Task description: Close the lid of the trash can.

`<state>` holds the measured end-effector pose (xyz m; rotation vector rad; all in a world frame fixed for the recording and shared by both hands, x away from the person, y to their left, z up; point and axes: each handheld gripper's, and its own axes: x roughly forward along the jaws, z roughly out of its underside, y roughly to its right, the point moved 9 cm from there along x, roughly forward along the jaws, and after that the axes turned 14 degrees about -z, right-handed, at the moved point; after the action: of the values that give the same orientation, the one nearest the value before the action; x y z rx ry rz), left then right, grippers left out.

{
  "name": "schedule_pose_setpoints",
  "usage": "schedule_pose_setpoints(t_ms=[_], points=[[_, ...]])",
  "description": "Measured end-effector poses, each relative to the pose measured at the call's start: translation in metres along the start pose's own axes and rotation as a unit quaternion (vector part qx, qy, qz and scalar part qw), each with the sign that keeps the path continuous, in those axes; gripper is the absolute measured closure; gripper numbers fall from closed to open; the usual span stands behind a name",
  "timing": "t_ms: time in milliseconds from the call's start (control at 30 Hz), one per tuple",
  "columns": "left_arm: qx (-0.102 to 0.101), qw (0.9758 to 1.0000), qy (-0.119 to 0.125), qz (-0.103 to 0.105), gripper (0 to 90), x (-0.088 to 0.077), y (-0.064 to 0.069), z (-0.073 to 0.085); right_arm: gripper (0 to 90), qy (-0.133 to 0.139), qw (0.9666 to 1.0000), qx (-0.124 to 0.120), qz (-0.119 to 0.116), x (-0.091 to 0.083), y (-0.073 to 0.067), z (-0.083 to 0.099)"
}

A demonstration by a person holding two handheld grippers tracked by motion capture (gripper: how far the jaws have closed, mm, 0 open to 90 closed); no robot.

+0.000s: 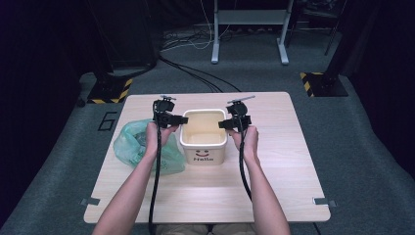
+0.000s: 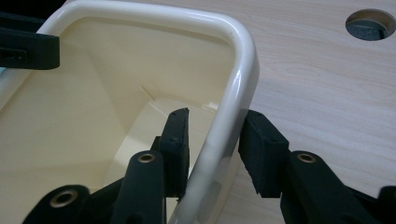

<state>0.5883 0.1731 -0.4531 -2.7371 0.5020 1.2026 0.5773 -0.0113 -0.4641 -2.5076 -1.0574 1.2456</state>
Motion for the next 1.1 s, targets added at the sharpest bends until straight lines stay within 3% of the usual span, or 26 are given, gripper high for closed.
schedule_pose_setpoints(t_ms=[133, 333, 467, 633, 800, 967, 1100], points=[[0.013, 0.9996, 0.019, -0.015, 64.3, -0.007, 0.004, -0.002, 55.1, 0.0, 1.0, -0.008, 0.005, 0.0, 0.002, 0.0], [0.032, 0.9991, 0.017, -0.023, 37.6, -0.011, 0.011, 0.0, 28.8, -0.002, 0.9997, -0.021, 0.011, 0.001, 0.001, 0.003], [0.031, 0.9993, 0.019, -0.01, 19.0, -0.015, 0.01, 0.004, 14.6, 0.01, 0.9991, -0.039, 0.009, -0.003, -0.002, 0.002], [0.037, 0.999, 0.024, 0.001, 7.6, -0.025, 0.01, 0.011, 7.4, 0.015, 0.9979, -0.063, 0.011, -0.012, -0.009, 0.003], [0.042, 0.9985, 0.03, 0.02, 4.2, -0.036, 0.009, 0.02, 1.2, 0.023, 0.9962, -0.084, 0.003, -0.026, -0.017, 0.007], [0.046, 0.9978, 0.041, 0.025, 1.1, -0.046, 0.007, 0.029, 0.1, 0.03, 0.9942, -0.103, 0.01, -0.04, -0.02, 0.011], [0.066, 0.9964, 0.047, 0.024, 0.1, -0.055, 0.009, 0.04, 0.0, 0.031, 0.993, -0.113, 0.018, -0.048, -0.021, 0.017]])
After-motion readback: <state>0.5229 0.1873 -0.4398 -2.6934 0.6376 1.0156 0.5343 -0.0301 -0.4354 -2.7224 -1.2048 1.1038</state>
